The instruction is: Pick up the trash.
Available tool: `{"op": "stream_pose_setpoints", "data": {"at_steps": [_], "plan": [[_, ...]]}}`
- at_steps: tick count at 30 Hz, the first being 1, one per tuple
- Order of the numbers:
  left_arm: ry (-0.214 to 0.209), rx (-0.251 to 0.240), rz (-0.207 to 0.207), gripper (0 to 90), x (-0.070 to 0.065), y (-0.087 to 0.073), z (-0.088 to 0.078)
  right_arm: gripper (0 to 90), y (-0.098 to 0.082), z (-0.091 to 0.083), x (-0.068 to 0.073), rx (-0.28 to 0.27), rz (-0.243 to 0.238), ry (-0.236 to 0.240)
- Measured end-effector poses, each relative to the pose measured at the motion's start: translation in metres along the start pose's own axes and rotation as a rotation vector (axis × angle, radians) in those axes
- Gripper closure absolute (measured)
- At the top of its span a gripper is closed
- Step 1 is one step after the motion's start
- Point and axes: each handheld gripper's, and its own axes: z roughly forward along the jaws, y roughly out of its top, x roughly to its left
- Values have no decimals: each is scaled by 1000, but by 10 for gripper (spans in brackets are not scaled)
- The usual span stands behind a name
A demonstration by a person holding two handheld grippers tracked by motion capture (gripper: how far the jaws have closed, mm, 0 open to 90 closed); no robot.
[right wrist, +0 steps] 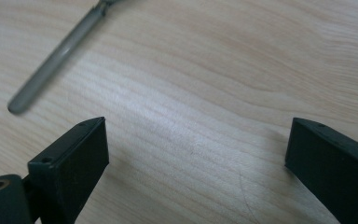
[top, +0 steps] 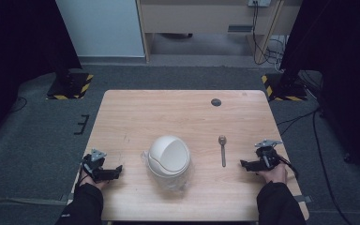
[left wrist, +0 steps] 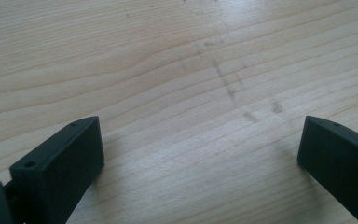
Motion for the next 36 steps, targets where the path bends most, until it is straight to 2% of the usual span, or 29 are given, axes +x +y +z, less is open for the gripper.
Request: {"op": "stream_pose_setpoints", "data": {"at_steps": [1,2,3,4,5,6,9,11,14,17,18,19,26,30,34,35,36], "plan": [[-6,3,2,0,-3,1,0,59,1,-3,-1,-12,23,-3],[-6,3,2,0,-3,1,0,59,1,-3,-1,-12,23,-3],[-14,5,8,0,-6,2,1,61,3,-7,-1,-38,46,0],[-14,9,20,0,-11,2,2,71,6,-16,-3,-87,74,-7],[-14,9,20,0,-11,2,2,71,6,-16,-3,-87,74,-7],[-16,9,21,0,-13,3,2,72,9,-25,-3,-112,96,28],[-8,5,16,0,-18,3,3,77,12,-32,-1,-146,84,36],[-3,3,12,0,-20,3,3,73,18,-46,4,-209,76,42],[-2,2,9,0,-20,3,4,66,24,-56,9,-253,51,42],[-9,-3,16,0,-19,3,4,59,32,-67,13,-300,47,42],[-9,-3,16,0,-19,3,4,59,32,-67,13,-300,47,42],[-6,-11,12,0,-19,3,5,57,37,-75,15,-339,50,47],[-30,-14,28,0,-16,3,5,50,47,-94,22,-408,41,56],[-46,-17,35,0,-14,3,5,45,57,-106,31,-457,16,67],[-58,-17,45,0,-12,3,5,44,64,-112,37,-481,4,78],[-66,-13,71,0,-12,3,5,42,70,-115,42,-497,-1,89],[-71,-14,75,0,-12,3,5,42,72,-116,44,-501,-6,92]]}}
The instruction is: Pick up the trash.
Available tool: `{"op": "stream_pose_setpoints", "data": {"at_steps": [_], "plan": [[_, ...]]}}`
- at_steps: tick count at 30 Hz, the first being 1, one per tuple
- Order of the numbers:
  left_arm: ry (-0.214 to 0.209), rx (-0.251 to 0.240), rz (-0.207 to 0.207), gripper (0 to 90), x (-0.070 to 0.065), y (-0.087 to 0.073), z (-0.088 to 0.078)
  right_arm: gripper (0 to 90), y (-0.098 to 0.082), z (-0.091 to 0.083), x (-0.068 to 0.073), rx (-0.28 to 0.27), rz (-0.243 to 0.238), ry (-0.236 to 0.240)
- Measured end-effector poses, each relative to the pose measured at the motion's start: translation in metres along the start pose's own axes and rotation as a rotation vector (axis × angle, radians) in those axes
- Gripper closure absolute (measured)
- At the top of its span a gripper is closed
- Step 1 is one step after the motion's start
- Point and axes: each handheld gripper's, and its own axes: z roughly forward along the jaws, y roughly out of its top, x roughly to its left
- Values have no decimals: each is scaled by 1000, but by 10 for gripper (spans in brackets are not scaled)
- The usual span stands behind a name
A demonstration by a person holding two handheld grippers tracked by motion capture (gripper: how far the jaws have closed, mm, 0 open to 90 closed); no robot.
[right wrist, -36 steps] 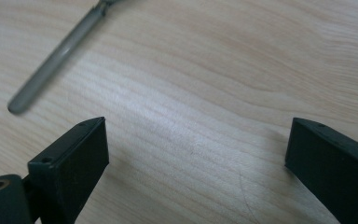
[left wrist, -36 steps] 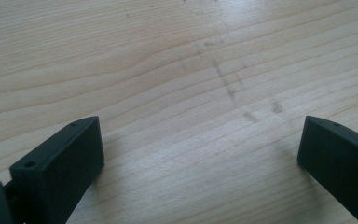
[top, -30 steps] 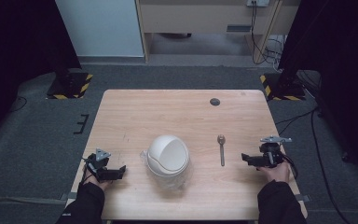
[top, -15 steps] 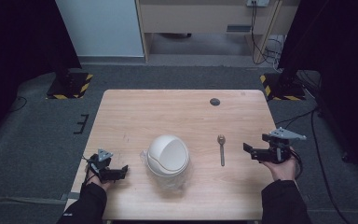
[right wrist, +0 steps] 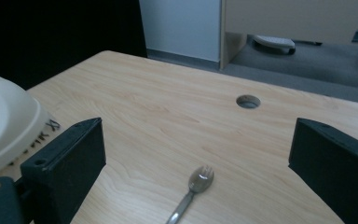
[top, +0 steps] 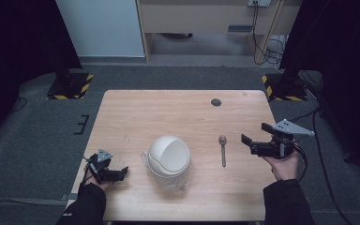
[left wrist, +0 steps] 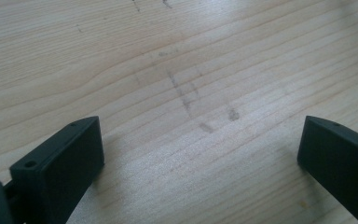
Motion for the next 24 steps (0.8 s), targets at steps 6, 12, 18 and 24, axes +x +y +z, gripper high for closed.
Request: {"op": "stream_pose_setpoints", "data": {"at_steps": [6,12,18,24], "plan": [[-16,-5,-7,0,2,0,-1,35,18,4,16,-40,-27,34],[-1,3,6,0,0,1,1,28,40,13,35,-78,-63,72],[11,4,-5,0,-1,2,2,28,54,26,54,-83,-97,110],[38,4,-32,0,-4,3,3,28,62,39,73,-80,-108,154]]}}
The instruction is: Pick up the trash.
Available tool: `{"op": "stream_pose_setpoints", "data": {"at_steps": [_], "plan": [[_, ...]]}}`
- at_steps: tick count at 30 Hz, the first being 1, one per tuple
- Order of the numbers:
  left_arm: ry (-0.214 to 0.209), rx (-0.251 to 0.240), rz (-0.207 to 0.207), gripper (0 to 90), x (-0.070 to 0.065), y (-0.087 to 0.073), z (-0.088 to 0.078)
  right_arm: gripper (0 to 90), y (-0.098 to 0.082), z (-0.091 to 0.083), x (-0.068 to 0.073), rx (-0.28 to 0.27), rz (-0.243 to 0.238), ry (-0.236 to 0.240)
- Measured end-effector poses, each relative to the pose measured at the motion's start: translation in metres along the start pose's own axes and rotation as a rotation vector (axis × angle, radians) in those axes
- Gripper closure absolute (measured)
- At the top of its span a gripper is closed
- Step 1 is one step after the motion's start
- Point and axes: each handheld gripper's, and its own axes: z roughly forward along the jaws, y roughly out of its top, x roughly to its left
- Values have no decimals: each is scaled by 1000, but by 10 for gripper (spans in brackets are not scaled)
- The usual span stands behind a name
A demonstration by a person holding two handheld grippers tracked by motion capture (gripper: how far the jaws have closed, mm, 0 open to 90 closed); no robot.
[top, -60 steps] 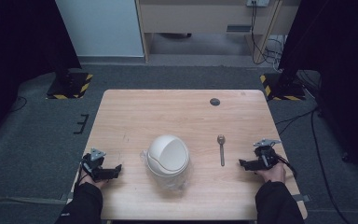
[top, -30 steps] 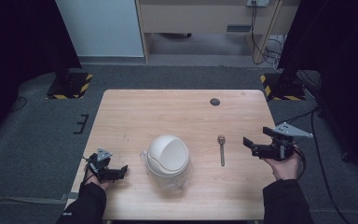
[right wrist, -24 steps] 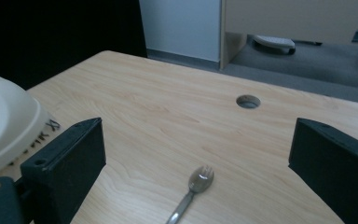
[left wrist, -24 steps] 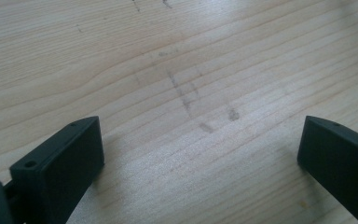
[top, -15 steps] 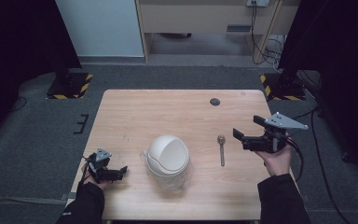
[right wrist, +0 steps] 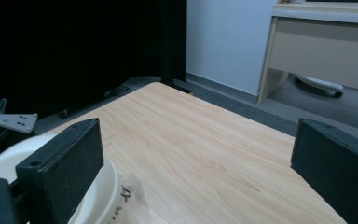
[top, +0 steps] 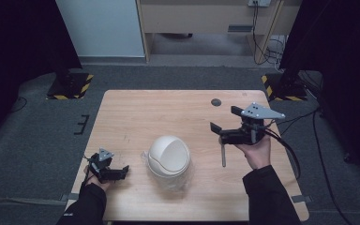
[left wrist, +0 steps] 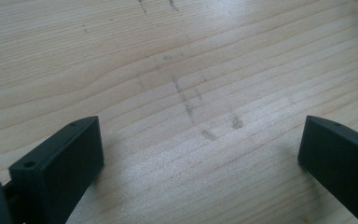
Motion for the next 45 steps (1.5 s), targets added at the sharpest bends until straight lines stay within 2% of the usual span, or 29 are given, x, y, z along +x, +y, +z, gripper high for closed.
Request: {"op": "stream_pose_setpoints", "data": {"at_steps": [3,4,10,13,16,20,21,23,24,28,32,41,45], "plan": [[1,0,-1,0,0,0,0,28,1,6,6,0,-2,15],[2,0,-2,0,0,0,0,28,0,13,12,11,-3,38],[3,0,-3,0,0,0,0,29,-8,29,24,44,-12,65],[3,0,-3,0,0,0,0,30,-16,38,31,64,-14,85],[3,0,-4,0,0,0,0,32,-27,50,41,107,-4,120],[3,0,-4,0,0,0,0,32,-34,57,48,126,1,144],[3,0,-4,0,0,0,0,32,-41,62,53,151,-5,159],[3,0,-3,0,0,0,0,32,-43,64,54,161,-10,161],[3,0,-4,0,0,0,0,32,-51,69,58,192,-19,166],[3,0,-3,0,0,0,0,32,-60,73,60,216,-13,174],[3,0,-4,0,0,0,0,28,-71,80,63,280,-37,172],[3,0,-4,0,0,0,0,29,-82,94,65,337,-26,163],[4,-1,-4,0,0,0,0,31,-83,93,65,336,-36,158]]}}
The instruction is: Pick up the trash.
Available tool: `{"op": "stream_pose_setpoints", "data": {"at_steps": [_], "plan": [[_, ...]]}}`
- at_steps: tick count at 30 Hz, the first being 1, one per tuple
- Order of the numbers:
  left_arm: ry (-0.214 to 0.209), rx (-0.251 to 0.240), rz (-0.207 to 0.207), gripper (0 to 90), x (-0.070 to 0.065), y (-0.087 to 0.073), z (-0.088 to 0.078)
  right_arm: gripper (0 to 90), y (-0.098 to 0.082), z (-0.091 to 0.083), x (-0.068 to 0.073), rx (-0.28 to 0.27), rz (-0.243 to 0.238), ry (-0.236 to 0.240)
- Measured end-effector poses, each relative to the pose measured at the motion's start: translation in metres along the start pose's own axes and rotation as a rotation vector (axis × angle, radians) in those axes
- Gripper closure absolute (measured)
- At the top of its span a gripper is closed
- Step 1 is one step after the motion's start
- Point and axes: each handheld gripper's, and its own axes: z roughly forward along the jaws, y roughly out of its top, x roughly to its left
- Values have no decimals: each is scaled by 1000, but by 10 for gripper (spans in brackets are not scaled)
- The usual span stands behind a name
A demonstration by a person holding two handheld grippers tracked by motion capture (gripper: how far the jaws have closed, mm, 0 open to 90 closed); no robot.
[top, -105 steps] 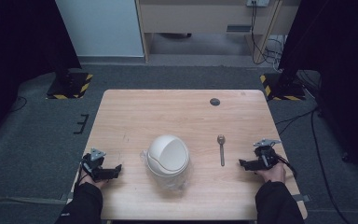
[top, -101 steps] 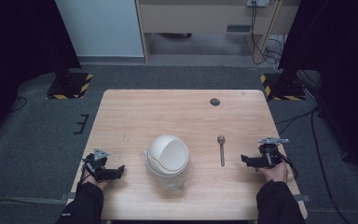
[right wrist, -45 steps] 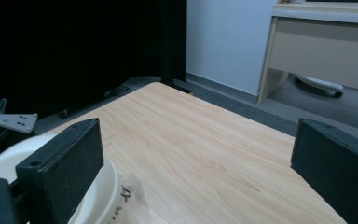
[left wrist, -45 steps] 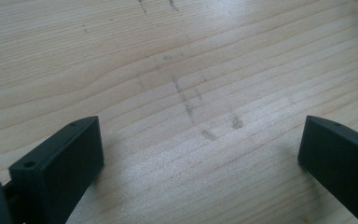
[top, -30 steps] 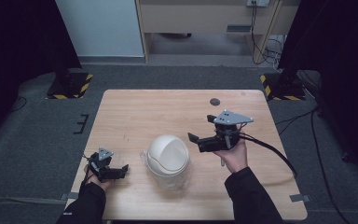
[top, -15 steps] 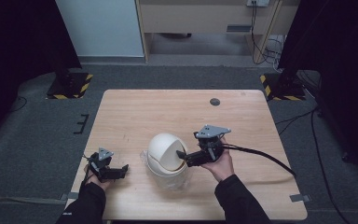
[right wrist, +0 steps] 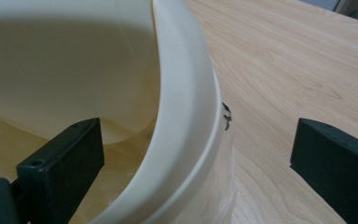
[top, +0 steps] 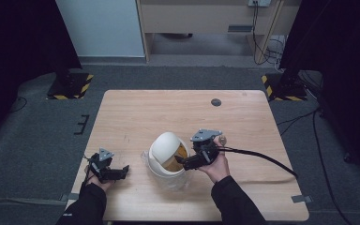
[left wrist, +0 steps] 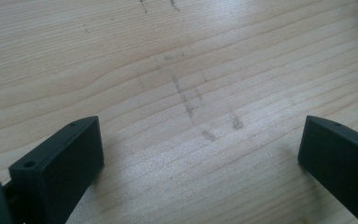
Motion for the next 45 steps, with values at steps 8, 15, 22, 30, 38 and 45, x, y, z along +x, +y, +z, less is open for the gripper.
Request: {"op": "stream_pose_setpoints", "data": {"at_steps": [8,15,22,30,38,45], "plan": [[0,0,0,0,0,0,0,36,13,-32,-6,-76,-10,-23],[1,0,0,0,0,0,0,42,16,-68,-28,-176,51,-79],[1,0,0,0,0,0,0,44,-1,-97,-56,-209,112,-164],[1,0,0,0,0,0,0,63,-30,-102,-77,-169,178,-251],[0,0,0,0,0,0,0,106,-61,-77,-94,-47,217,-299],[0,0,0,0,0,0,0,228,-77,-51,-103,109,203,-296]]}}
